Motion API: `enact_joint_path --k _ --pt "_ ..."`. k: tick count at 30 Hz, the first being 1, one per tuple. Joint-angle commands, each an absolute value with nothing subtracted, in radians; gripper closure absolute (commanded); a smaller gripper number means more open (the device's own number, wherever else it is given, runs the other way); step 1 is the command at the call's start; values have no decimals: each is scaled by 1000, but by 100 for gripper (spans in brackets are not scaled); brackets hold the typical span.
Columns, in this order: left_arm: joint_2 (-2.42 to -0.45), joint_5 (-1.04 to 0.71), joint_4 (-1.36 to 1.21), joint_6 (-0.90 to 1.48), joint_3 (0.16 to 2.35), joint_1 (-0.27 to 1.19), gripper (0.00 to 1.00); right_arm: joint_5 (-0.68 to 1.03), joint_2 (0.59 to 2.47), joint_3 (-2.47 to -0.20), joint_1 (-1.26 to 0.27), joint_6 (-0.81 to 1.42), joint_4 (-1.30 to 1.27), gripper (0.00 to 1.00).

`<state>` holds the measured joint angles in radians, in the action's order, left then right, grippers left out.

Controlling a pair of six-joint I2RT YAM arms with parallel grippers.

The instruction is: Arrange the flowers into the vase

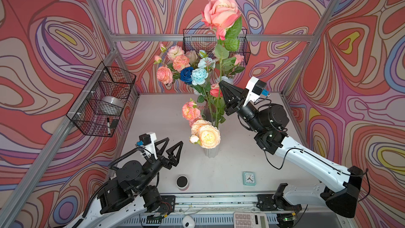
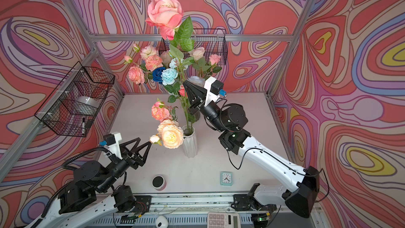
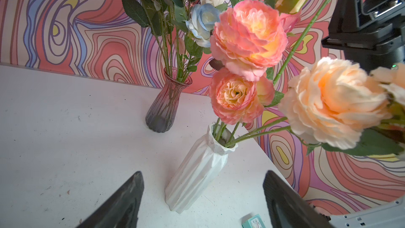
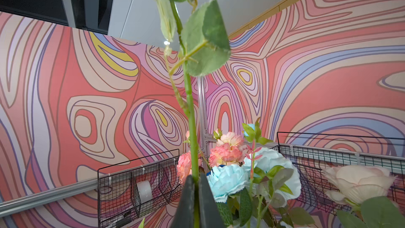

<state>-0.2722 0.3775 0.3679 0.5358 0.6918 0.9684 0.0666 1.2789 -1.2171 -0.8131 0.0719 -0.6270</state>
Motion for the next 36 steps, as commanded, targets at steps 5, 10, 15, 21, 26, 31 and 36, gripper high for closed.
enact_joint_path --k 5,10,15,21,26,31,36 --pt "-285 382 377 551 709 967 13 14 1319 -1134 -826 32 -709 100" --pt "-288 380 373 550 706 966 13 2 1315 -1062 -835 42 -735 100" --pt "-288 377 370 550 702 967 13 -27 1287 -971 -851 70 -749 100" --pt "-288 375 364 551 695 967 13 -42 1234 -855 -869 132 -749 90" --pt "-290 376 360 549 694 966 13 -60 1161 -765 -892 179 -734 76" --pt "-290 381 364 549 693 967 12 -76 1078 -689 -906 233 -704 60" --pt "-287 390 365 550 690 967 12 -114 973 -617 -911 280 -661 54"
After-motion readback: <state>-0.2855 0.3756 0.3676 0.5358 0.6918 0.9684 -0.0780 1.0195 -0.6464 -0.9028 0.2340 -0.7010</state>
